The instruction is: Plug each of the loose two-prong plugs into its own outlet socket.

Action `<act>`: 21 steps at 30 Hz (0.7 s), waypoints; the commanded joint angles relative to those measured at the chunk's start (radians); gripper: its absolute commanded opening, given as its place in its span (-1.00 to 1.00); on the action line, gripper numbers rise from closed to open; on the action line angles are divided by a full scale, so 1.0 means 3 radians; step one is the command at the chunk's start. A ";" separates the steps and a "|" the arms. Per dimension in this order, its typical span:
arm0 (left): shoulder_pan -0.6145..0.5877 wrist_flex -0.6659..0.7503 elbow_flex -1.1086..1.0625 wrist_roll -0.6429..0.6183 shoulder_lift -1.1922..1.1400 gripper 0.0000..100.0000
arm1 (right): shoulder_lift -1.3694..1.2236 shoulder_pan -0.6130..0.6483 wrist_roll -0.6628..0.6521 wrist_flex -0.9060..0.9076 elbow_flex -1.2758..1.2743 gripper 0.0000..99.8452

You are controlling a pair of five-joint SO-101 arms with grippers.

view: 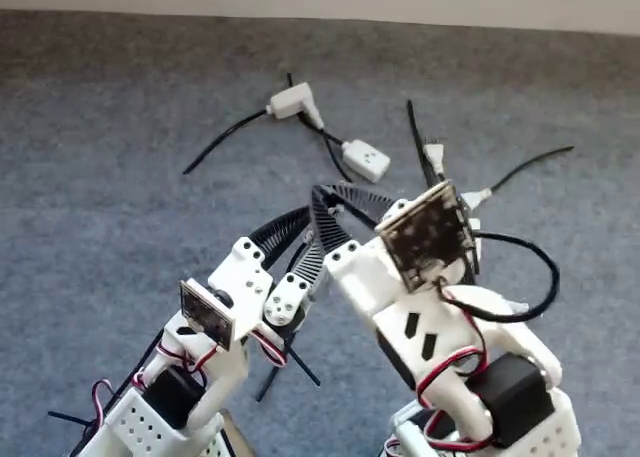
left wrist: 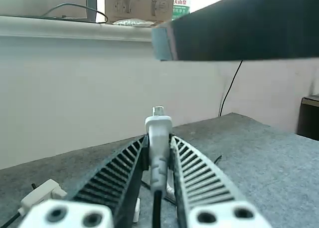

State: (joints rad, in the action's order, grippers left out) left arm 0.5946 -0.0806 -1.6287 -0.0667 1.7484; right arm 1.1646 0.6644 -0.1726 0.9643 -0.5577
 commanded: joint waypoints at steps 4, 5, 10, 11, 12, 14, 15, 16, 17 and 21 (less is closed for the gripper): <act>0.0008 0.0000 0.0054 -0.0010 0.0008 -0.99 | -0.0279 -0.0284 -0.0041 -0.0396 -0.0494 -0.99; 0.0003 0.0000 0.0054 -0.0010 0.0008 -0.99 | -0.0294 -0.0396 -0.0041 -0.0504 -0.0591 -0.99; 0.0003 0.0000 0.0059 -0.0010 0.0008 -0.99 | -0.0304 -0.0979 -0.0092 -0.0739 -0.0898 -0.99; 0.0003 0.0000 0.0059 -0.0010 0.0008 -0.99 | -0.0304 -0.1061 -0.0179 -0.0739 -0.0939 -0.99; 0.0003 0.0000 0.0059 -0.0010 0.0008 -0.99 | -0.0304 -0.1133 -0.0271 -0.0739 -0.0969 -0.99; 0.0003 0.0000 0.0059 -0.0010 0.0008 -0.99 | -0.0304 -0.1245 -0.0373 -0.0739 -0.0990 -0.99; 0.0003 0.0000 0.0059 -0.0010 0.0008 -0.99 | -0.0304 -0.1276 -0.0373 -0.0734 -0.0985 -0.99; 0.0003 0.0000 0.0059 -0.0010 0.0008 -0.99 | -0.0304 -0.1291 -0.0373 -0.0729 -0.0985 -0.99; 0.0003 0.0000 0.0059 -0.0015 0.0003 -0.99 | -0.0299 -0.1307 -0.0378 -0.0729 -0.0954 -0.99; -0.0023 0.0000 0.0064 -0.0020 -0.0018 -0.99 | -0.0197 -0.1297 -0.0373 -0.0488 -0.0560 -0.99</act>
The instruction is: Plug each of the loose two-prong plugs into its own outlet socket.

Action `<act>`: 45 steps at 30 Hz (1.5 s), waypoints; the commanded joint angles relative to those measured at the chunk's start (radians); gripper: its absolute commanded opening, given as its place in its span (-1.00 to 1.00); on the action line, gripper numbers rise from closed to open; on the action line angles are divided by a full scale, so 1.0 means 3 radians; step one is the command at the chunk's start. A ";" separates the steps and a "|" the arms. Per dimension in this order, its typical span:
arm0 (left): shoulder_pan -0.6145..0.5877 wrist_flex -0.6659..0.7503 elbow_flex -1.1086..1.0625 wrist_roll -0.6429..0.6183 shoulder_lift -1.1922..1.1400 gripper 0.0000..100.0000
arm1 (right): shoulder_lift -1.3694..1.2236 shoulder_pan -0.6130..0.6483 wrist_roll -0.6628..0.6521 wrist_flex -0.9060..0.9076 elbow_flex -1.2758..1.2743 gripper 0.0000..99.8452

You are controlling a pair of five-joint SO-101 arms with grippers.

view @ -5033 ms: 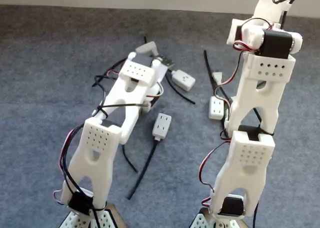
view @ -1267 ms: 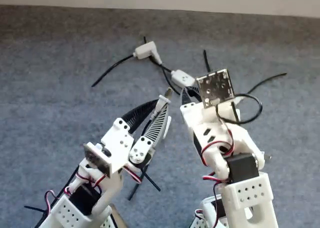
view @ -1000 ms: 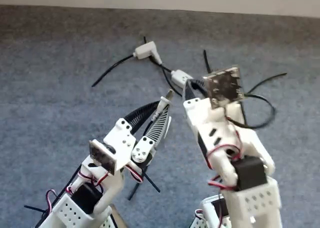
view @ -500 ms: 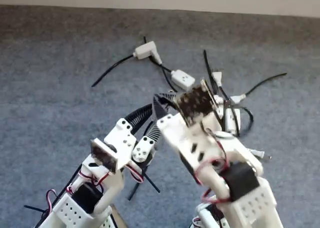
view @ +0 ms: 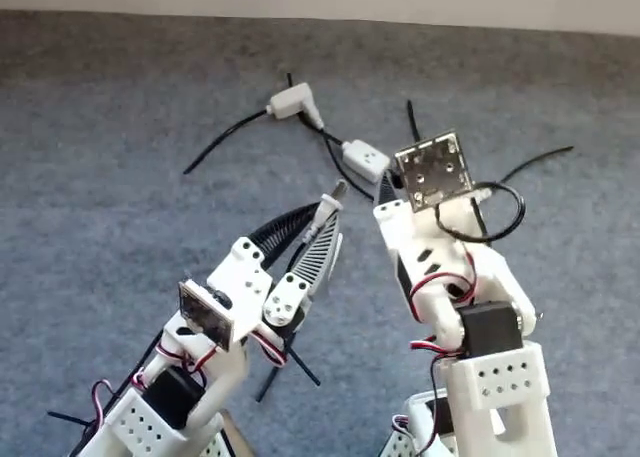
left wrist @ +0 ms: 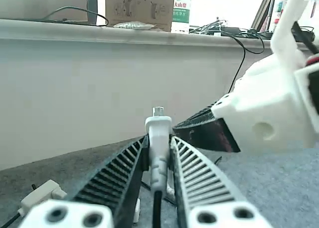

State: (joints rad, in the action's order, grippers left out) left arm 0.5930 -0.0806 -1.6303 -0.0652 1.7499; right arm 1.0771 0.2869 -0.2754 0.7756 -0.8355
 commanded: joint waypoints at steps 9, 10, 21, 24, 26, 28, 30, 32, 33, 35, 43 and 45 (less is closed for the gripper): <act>-0.0729 -0.0854 0.1066 -0.0854 -0.0754 -0.99 | 0.0243 -0.0304 -0.0026 0.1424 0.1097 -0.99; -0.0744 -0.0992 0.1281 -0.0854 -0.1005 -0.99 | 0.0243 -0.0401 -0.0026 0.1522 0.1077 -0.99; -0.0749 -0.3365 0.4099 -0.0455 -0.3516 -0.99 | 0.0243 -0.1409 -0.0026 0.1864 0.0202 -0.99; -0.0754 -0.3698 0.4549 -0.0455 -0.3946 -0.99 | 0.0243 -0.1629 -0.0026 0.1864 -0.0013 -0.99; -0.0754 -0.3872 0.4790 -0.0471 -0.4242 -0.99 | 0.0243 -0.1813 -0.0020 0.1864 -0.0171 -0.99; -0.0749 -0.4025 0.5020 -0.0476 -0.4554 -0.99 | 0.0243 -0.1972 -0.0015 0.1839 -0.0355 -0.99; -0.0739 -0.4179 0.5281 -0.0578 -0.4872 -0.99 | 0.0243 -0.2089 0.0118 0.1808 -0.0550 -0.99; -0.0744 -0.4281 0.5547 -0.0808 -0.5132 -0.99 | 0.0243 -0.2156 0.0230 0.1736 -0.0739 -0.99; -0.0739 -0.4312 0.5675 -0.0997 -0.5245 -0.99 | 0.0243 -0.2176 0.0266 0.1690 -0.0826 -0.99; -0.0749 -0.4450 0.5884 -0.1458 -0.5383 -0.99 | 0.0243 -0.2207 0.0271 0.1649 -0.0954 -0.99; -0.0673 -0.4961 0.6089 -0.2890 -0.5332 -0.99 | 0.0243 -0.2207 0.0281 0.1649 -0.1225 -0.99; -0.0642 -0.4803 0.5976 -0.3289 -0.5409 -0.99 | 0.0243 -0.2207 0.0281 0.1655 -0.1240 -0.99</act>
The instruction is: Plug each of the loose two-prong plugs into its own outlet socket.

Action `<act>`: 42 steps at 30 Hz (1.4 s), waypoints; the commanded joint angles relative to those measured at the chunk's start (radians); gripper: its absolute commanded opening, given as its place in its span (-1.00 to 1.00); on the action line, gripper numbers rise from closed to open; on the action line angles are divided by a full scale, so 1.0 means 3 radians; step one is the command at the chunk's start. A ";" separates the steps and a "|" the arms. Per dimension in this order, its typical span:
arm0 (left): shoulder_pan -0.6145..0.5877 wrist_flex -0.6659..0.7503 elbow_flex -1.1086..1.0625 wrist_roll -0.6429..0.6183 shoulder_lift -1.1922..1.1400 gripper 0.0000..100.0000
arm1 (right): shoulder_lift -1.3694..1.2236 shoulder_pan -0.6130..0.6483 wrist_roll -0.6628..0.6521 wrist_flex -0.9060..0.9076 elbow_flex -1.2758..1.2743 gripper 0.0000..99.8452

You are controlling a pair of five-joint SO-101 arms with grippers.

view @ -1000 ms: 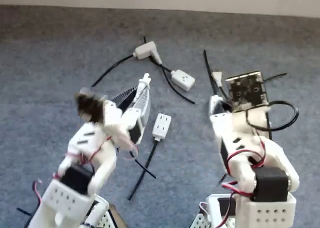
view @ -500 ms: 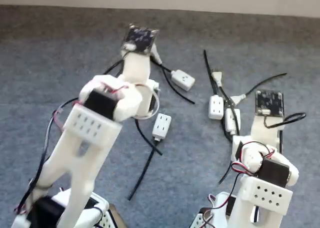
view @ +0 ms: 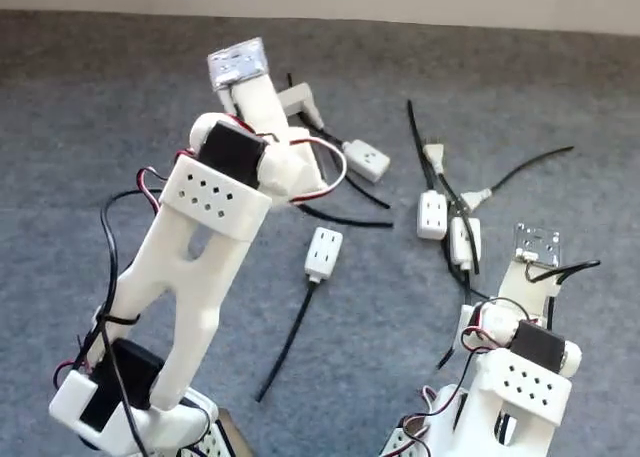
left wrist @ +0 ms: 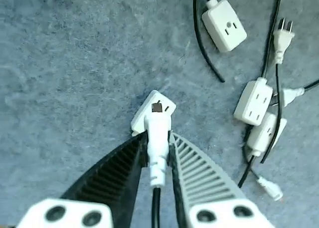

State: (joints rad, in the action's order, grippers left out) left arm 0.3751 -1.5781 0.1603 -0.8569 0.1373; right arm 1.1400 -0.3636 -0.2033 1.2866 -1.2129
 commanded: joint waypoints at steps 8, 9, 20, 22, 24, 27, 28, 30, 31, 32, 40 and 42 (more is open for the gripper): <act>0.0084 0.1043 -0.0422 -0.2102 -0.0611 -0.99 | 0.0033 -0.0115 0.0353 -0.0182 -0.0197 -0.99; 0.0084 0.1100 -0.0422 -0.2235 -0.0703 -0.99 | 0.0033 -0.0182 0.0358 -0.0217 -0.0212 -0.99; 0.0432 0.1141 -0.0458 -0.2874 -0.0949 -0.99 | 0.0028 -0.0473 0.0368 -0.0335 -0.0253 -0.99; 0.0519 0.1064 -0.0453 -0.2926 -0.0944 -0.99 | 0.0033 -0.0468 0.0368 -0.0335 -0.0253 -0.99; 0.0591 0.1043 -0.0448 -0.2982 -0.0944 -0.99 | 0.0033 -0.0468 0.0368 -0.0335 -0.0253 -0.99; 0.0606 0.1033 -0.0458 -0.2997 -0.0954 -0.99 | 0.0033 -0.0468 0.0368 -0.0335 -0.0253 -0.99; 0.0591 0.1033 -0.0488 -0.2997 -0.0954 -0.99 | 0.0033 -0.0463 0.0368 -0.0335 -0.0253 -0.99; 0.0545 0.1054 -0.0570 -0.3012 -0.0949 -0.99 | 0.0033 -0.0463 0.0368 -0.0335 -0.0253 -0.99; 0.0509 0.1054 -0.0616 -0.3048 -0.0949 -0.99 | 0.0033 -0.0463 0.0368 -0.0335 -0.0253 -0.99; 0.0473 0.1054 -0.0657 -0.3089 -0.0949 -0.99 | 0.0033 -0.0463 0.0368 -0.0335 -0.0253 -0.99; 0.0340 0.1059 -0.0739 -0.3110 -0.0949 -0.99 | 0.0033 -0.0463 0.0363 -0.0335 -0.0253 -0.99; 0.0340 0.1146 -0.0760 -0.3110 -0.0949 -0.99 | 0.0033 -0.0463 0.0363 -0.0335 -0.0253 -0.99</act>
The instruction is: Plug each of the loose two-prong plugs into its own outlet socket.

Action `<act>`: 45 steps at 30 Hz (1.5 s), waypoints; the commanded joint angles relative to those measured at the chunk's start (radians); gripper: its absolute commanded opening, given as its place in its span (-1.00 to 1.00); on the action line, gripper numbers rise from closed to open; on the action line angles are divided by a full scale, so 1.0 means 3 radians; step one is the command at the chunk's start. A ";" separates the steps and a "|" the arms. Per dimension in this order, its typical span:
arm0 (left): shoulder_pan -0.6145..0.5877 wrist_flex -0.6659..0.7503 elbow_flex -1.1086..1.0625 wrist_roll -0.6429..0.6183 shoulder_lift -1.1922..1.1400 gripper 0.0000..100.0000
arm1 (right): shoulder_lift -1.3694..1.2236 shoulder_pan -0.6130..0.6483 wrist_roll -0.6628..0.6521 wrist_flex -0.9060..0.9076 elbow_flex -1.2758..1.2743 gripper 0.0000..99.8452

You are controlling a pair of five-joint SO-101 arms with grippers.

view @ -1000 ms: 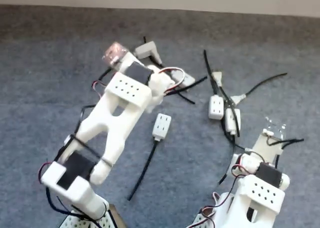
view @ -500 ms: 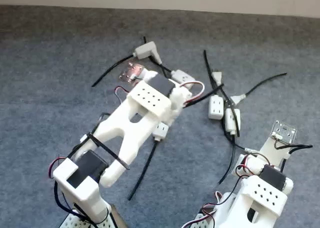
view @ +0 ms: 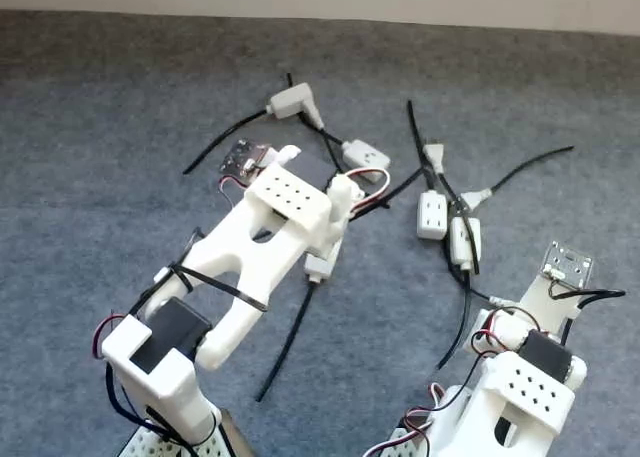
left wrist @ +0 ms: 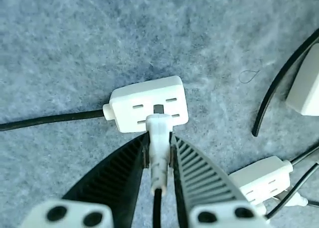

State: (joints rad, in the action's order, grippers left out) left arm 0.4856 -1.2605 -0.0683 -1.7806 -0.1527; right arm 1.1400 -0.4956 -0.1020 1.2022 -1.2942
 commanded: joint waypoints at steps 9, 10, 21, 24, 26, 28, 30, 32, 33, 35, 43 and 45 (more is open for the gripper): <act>-0.0033 0.0609 -0.0304 -0.0026 0.0018 -0.99 | 0.0033 -0.0023 0.0020 -0.0054 0.0013 -0.99; -0.0033 0.0614 -0.0304 -0.0026 0.0018 -0.99 | 0.0033 -0.0023 0.0015 -0.0054 0.0013 -0.99; -0.0028 0.0609 -0.0309 -0.0031 0.0013 -0.99 | 0.0033 -0.0018 0.0015 -0.0054 0.0013 -0.99; -0.0038 0.0619 -0.0412 -0.0031 0.0013 -0.99 | 0.0028 -0.0018 0.0015 -0.0054 0.0013 -0.99; -0.0100 0.0706 -0.0519 -0.0015 0.0013 -0.99 | 0.0028 -0.0018 0.0015 -0.0054 0.0013 -0.99; -0.0192 0.0854 -0.0652 -0.0015 0.0013 -0.99 | 0.0023 -0.0018 0.0015 -0.0054 0.0013 -0.99; -0.0263 0.0956 -0.0739 -0.0010 0.0013 -0.99 | 0.0023 -0.0018 0.0015 -0.0054 0.0013 -0.99; -0.0279 0.0962 -0.0744 0.0005 0.0013 -0.99 | 0.0023 -0.0018 0.0015 -0.0054 0.0013 -0.99; -0.0279 0.0962 -0.0744 0.0082 0.0018 -0.99 | 0.0018 -0.0018 0.0015 -0.0054 0.0013 -0.99; -0.0284 0.0941 -0.0754 0.0240 0.0018 -0.99 | 0.0018 -0.0028 0.0015 -0.0054 0.0013 -0.99; -0.0611 -0.0041 -0.0754 0.1192 0.0018 -0.99 | 0.0033 -0.0038 0.0010 -0.0263 -0.0166 -0.99; -0.0703 -0.0159 -0.0770 0.1478 0.0018 -0.99 | 0.0033 -0.0033 0.0010 -0.0274 -0.0176 -0.99</act>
State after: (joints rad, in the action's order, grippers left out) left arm 0.3445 -1.2037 -0.2892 -1.4860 -0.1419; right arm 1.1400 -0.4987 -0.1020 1.1454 -1.3525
